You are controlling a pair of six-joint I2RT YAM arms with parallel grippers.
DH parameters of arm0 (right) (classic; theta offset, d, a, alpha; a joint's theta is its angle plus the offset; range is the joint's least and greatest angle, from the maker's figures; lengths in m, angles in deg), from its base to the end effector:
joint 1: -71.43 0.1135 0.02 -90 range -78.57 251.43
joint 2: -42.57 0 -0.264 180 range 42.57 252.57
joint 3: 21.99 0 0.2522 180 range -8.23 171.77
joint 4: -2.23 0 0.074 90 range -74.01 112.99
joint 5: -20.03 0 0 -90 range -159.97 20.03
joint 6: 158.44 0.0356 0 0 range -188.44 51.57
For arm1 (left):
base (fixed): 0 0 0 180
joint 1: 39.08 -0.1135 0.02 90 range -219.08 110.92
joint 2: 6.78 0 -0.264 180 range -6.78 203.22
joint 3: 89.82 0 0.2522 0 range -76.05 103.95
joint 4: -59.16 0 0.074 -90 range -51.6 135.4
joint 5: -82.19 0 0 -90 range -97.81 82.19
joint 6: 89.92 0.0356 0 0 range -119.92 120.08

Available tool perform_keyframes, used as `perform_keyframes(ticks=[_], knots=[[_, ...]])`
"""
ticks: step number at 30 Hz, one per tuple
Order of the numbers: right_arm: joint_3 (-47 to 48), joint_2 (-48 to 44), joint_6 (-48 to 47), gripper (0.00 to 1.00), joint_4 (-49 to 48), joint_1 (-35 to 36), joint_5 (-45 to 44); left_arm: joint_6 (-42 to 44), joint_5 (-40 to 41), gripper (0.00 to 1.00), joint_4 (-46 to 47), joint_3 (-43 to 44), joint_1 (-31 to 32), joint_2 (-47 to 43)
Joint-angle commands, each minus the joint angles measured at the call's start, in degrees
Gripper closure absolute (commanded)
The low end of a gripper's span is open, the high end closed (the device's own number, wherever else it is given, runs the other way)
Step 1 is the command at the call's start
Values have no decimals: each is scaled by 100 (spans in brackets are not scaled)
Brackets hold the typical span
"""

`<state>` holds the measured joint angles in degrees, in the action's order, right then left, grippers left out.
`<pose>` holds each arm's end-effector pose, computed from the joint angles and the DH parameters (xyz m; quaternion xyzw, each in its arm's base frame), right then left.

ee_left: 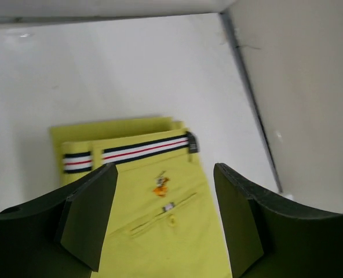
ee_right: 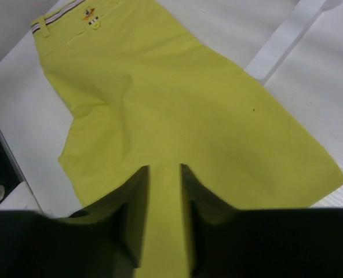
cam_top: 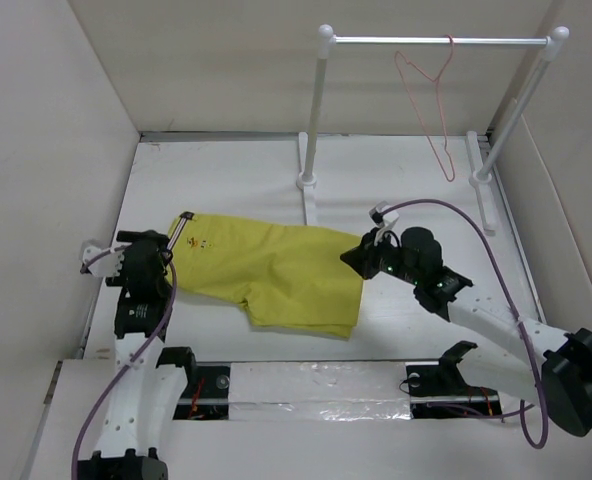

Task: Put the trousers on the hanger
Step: Fold the trousers at the center of the board.

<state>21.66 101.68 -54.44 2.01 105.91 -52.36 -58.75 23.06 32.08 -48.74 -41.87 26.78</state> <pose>0.1849 0.1400 0.2445 -0.2310 0.7562 0.3572 0.4971 0.1475 0.0255 0.2574 -0.5352 0.5977 -0.0692 0.5929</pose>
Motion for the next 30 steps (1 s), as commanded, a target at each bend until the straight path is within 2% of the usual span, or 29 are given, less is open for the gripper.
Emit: perform_keyframes(ticks=[1,4,6,7,8,9,10,11,13,15,18,21,22,25,27,30], knots=[[52,100,-46,100,-27,93,-81,932,-668,36,901,590,258,507],[-158,-22,49,100,122,436,-519,1154,-1161,37,1480,539,778,1490],[-325,-171,173,100,211,542,-653,1250,-1277,37,2119,425,1358,1976],[-526,-329,286,100,359,542,-905,1277,-1138,37,2245,485,1769,2510],[-624,-400,340,94,404,595,-943,1330,-1110,37,2333,581,1773,2802],[-712,-461,392,87,431,595,-1004,1408,-1084,37,2465,713,2164,3110],[-791,-488,471,68,466,656,-1057,1470,-1005,37,2466,1097,2377,3722],[-879,-454,490,60,466,657,-1049,1532,-952,37,2466,1310,2536,4006],[-906,-261,525,52,457,788,-1005,1541,-1030,36,2431,1793,2792,4737],[-871,159,577,52,536,788,-987,1419,-1416,36,2762,1874,2792,5045],[-1098,739,901,56,-199,736,-794,1139,-1768,36,3115,1778,2468,5598],[-1222,1198,1087,69,-517,341,-724,848,-1796,34,3343,1462,1871,5863],[-1292,1425,1148,77,-605,218,-628,821,-1891,34,3554,1270,1774,5794],[-1459,1498,1280,85,-650,-169,-644,479,-1734,34,3583,1084,1457,5539],[-1477,1288,1325,85,-572,-301,-705,250,-1638,33,3390,970,1211,5451],[-1241,980,1343,88,-326,-415,-1091,-251,-1505,33,3362,357,1088,5048]])
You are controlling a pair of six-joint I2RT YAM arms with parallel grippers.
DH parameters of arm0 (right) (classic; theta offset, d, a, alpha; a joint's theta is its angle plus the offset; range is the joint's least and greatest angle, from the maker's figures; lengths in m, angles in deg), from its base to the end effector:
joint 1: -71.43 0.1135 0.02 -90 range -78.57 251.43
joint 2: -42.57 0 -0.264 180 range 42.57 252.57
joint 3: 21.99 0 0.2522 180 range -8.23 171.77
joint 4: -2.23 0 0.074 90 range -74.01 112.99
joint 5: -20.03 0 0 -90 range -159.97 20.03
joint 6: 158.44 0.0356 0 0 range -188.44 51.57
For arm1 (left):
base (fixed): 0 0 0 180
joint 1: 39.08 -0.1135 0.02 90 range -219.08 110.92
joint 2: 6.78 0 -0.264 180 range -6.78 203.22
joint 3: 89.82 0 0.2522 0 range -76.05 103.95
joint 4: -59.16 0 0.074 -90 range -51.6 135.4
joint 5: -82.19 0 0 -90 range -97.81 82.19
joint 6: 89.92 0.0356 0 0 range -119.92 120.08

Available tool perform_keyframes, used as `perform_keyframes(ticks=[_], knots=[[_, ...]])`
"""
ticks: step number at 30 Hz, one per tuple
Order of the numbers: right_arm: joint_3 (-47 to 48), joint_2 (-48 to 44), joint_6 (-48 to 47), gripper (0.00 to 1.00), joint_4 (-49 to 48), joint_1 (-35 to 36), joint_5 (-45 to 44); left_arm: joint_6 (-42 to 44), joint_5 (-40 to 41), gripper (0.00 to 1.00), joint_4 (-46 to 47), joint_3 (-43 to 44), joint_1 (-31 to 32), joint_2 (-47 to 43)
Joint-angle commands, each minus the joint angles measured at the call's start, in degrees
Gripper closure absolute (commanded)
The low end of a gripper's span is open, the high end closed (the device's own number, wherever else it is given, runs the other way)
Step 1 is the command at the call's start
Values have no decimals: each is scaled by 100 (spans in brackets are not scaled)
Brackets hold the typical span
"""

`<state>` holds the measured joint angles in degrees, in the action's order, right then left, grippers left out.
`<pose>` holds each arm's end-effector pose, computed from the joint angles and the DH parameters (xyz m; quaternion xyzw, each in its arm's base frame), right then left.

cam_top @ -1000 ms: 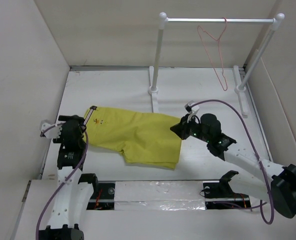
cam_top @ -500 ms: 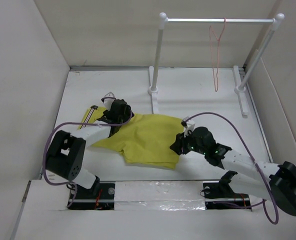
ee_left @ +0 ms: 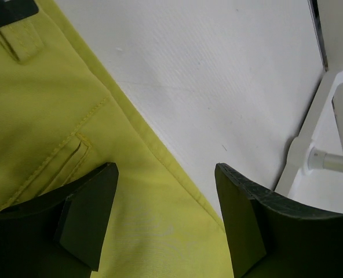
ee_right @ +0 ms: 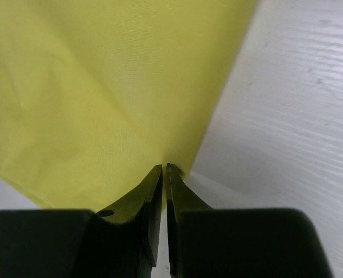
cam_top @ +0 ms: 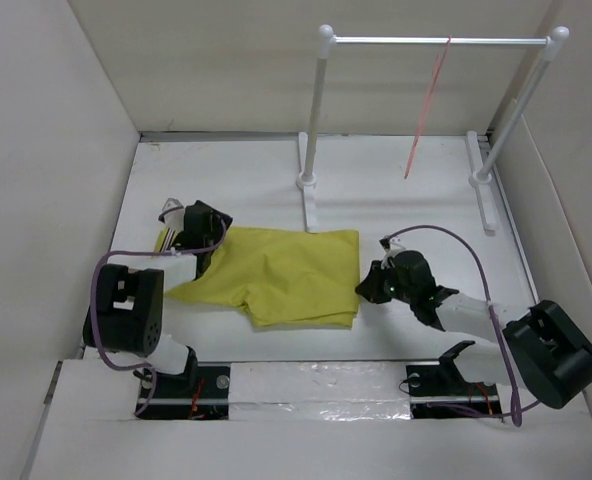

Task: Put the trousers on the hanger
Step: Fold the trousers at the center of the board.

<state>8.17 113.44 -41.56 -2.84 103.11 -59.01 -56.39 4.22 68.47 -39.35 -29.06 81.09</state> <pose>0.1779 0.1177 0.1349 -0.0807 0.8829 0.2965 0.3551 0.3032 -0.0460 0.1729 -0.3858 0.7625 -0.2053 0.4771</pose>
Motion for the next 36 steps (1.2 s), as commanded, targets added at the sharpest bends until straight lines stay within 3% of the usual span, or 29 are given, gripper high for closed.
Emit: perform_keyframes(ticks=[1,6,8,10,12,13,15,17,21,26,29,32,36], knots=[[109,-196,11,88,195,-214,-480,-601,379,34,-181,-586,-254,-507],[1081,207,-638,85,582,-514,-262,-822,344,32,-92,-1271,-255,-1412],[1312,85,-964,80,783,-374,-190,-577,422,33,-101,-1263,112,-1904],[1646,-125,-1122,81,994,-163,-479,-262,624,41,-75,-1193,629,-2309],[1823,-100,-1158,90,863,-13,-498,3,861,55,-48,-1017,1017,-2451],[1970,144,-1158,98,507,-13,-290,109,958,64,-92,-930,1211,-2512],[2164,548,-1132,100,162,-13,-8,416,1090,84,-31,-718,1765,-2521],[2647,1275,-1132,100,151,-13,117,697,1091,89,-4,-587,2116,-2469],[2860,2044,-833,100,-305,-66,12,883,951,91,144,-629,2846,-2144],[2798,2335,-736,100,-271,-171,-603,812,21,96,1075,-1209,2927,-1669],[2518,2002,-762,100,-314,-233,-735,1075,132,97,1244,-1079,3435,-1484],[2210,1142,-999,100,106,196,-1235,1436,606,98,972,-737,3918,-1379],[1701,341,-1027,100,634,662,-1273,1744,985,98,752,-463,4052,-1396]])
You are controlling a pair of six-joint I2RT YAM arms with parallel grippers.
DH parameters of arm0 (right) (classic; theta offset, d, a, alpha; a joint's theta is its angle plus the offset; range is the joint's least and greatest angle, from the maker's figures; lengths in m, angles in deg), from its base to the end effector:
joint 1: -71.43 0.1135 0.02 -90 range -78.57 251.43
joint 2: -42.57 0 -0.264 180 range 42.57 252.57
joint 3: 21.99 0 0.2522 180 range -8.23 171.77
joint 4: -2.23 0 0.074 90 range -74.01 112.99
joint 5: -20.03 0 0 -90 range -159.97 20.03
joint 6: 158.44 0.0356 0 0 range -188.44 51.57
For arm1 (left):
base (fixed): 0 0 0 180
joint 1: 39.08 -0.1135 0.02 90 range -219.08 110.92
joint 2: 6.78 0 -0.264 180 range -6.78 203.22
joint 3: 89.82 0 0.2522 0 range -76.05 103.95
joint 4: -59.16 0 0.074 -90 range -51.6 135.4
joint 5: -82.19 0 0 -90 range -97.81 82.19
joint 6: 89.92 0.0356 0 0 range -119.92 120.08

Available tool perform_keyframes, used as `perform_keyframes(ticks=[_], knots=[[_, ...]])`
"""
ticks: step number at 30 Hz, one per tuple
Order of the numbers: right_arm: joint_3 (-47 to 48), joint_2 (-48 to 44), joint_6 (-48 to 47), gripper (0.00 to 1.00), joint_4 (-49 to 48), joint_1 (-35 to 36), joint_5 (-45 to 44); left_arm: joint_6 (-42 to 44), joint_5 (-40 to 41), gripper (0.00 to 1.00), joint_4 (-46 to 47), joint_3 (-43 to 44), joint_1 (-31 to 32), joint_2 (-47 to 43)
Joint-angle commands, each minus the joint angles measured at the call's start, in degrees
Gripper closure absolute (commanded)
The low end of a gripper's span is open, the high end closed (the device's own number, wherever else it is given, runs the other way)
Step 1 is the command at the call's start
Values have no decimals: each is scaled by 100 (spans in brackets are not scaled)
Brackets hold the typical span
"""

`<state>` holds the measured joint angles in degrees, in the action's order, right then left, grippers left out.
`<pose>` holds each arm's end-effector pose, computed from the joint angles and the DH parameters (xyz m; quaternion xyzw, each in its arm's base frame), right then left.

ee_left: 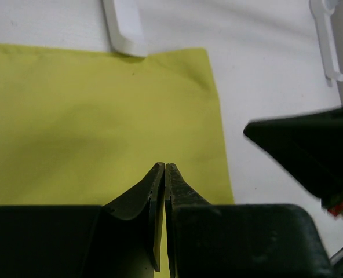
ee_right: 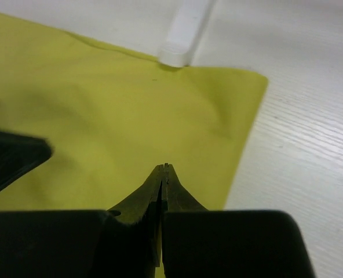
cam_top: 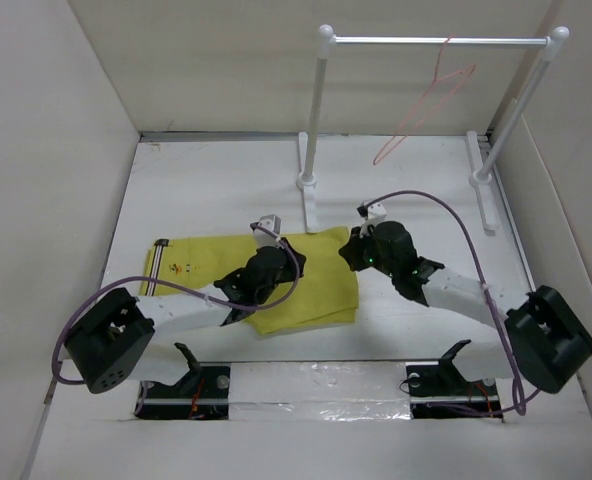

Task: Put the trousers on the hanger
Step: Fold the trousers at the center of the board.

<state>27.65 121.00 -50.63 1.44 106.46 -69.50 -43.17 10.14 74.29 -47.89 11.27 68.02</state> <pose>0.2331 0.1637 0.1992 -0.1304 0.8472 0.2323 0.4597 0.1778 -0.1973 0.1985 -0.0424 0.8020 -0.3383 0.4905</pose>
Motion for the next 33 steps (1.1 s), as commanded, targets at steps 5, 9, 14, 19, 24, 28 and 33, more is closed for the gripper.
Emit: perform_keyframes(ticks=[5,9,14,19,24,28,33], knots=[[-1133,-268,442,100,-74,856,164,694,472,98,161,541,19,-186],[-1592,75,812,100,-462,1067,165,747,472,98,65,681,19,-80],[-1742,-275,918,100,-14,1270,-328,870,507,98,12,813,19,95],[-1173,-1589,717,100,1301,1375,-958,1169,726,100,-15,1051,19,52],[-57,-2622,49,68,1762,1070,-2102,1739,691,100,223,1288,-34,-71],[1147,-2483,-698,37,1657,385,-2332,2144,841,100,521,1166,-34,-115],[2850,-1694,-1603,100,1551,-311,-2736,2680,1017,100,1170,639,28,-457]])
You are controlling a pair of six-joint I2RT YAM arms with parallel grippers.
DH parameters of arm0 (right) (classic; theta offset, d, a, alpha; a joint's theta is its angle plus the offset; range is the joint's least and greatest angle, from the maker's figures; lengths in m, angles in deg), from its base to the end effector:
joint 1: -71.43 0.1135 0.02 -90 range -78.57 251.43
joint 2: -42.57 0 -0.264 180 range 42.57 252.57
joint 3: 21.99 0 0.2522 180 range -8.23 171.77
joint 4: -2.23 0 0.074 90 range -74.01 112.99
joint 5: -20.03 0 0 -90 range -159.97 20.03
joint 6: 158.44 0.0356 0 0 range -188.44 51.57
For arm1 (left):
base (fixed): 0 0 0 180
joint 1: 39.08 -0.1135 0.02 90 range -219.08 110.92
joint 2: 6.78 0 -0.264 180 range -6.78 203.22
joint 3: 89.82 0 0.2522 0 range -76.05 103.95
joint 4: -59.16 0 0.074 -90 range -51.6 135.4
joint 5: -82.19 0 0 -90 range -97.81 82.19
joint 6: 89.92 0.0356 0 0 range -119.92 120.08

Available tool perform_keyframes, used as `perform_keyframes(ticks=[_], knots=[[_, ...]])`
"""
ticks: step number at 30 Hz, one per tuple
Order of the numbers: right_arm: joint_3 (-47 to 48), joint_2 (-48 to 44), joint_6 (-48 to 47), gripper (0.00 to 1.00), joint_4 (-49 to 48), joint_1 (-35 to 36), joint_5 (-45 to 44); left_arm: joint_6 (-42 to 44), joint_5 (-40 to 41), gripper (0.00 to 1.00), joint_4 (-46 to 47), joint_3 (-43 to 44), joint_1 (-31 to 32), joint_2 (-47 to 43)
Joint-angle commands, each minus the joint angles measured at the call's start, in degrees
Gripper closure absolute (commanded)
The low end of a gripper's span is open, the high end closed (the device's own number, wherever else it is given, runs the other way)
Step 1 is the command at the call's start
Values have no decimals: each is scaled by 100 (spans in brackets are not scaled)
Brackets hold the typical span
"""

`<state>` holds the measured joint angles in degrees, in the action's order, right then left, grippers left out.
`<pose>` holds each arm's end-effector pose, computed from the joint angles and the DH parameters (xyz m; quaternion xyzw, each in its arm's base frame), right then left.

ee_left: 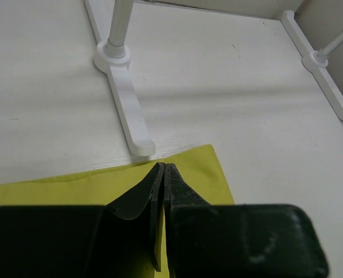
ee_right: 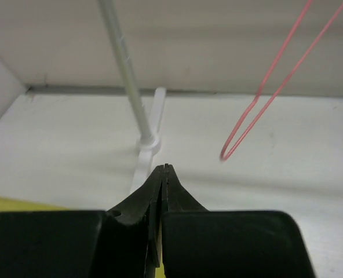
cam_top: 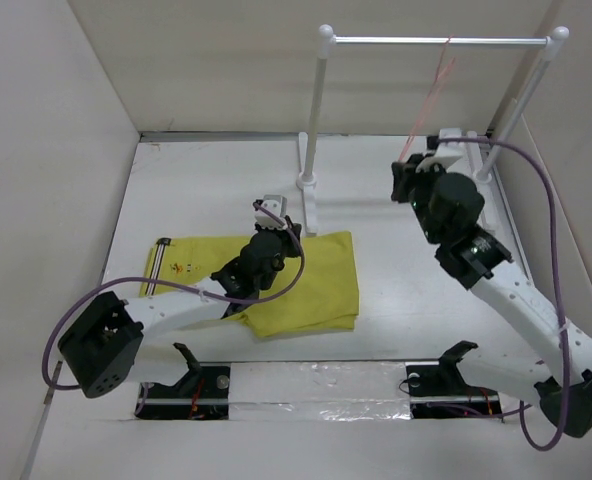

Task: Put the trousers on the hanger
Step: Pick up the hanger from the clothesline.

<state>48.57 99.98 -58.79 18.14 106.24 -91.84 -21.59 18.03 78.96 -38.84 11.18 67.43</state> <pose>0.1967 0.1206 0.3882 -0.0271 0.7222 0.1291 0.6790 0.1946 -0.2098 0.2617 0.0266 0.7254 -0.2607 0.6365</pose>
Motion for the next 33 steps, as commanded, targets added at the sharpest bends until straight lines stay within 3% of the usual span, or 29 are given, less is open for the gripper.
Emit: perform_keyframes(ticks=[1,3,4,5,7,8,10,13,15,17,19,20,22,26,31,33], knots=[[1015,594,-850,100,-75,-421,-624,611,193,100,757,-328,36,-451],[1490,955,-903,100,30,-877,-942,664,96,100,731,-355,36,-487],[1927,1322,-903,93,100,-1053,-960,664,53,100,705,-355,36,-504],[2123,1500,-903,63,153,-1238,-855,638,17,100,704,-381,89,-513],[2632,1843,-903,33,276,-1721,-592,594,-88,94,704,-416,89,-540],[2809,2184,-773,21,381,-1862,-243,585,-123,90,713,-416,89,-540],[3038,2467,-684,19,479,-2197,128,585,-185,79,678,-390,142,-540],[3381,3012,-710,20,610,-2311,516,568,-238,74,634,-381,142,-575],[3593,3302,-736,26,707,-2312,508,550,-238,74,713,-434,142,-584],[3558,3373,-728,45,611,-2417,552,550,-238,74,670,-382,142,-566],[3391,3347,-701,52,410,-2478,578,550,-273,74,617,-381,142,-592],[3330,3330,-667,66,374,-2540,648,541,-273,74,643,-425,142,-610],[3172,3234,-614,74,260,-2601,701,541,-247,74,731,-460,142,-628],[3066,3145,-605,99,198,-2672,912,532,-317,75,652,-408,142,-610],[2881,2856,-710,100,-144,-2672,982,524,-317,74,652,-399,142,-601],[2899,2680,-807,100,-145,-2672,992,480,-405,67,765,-451,142,-654]])
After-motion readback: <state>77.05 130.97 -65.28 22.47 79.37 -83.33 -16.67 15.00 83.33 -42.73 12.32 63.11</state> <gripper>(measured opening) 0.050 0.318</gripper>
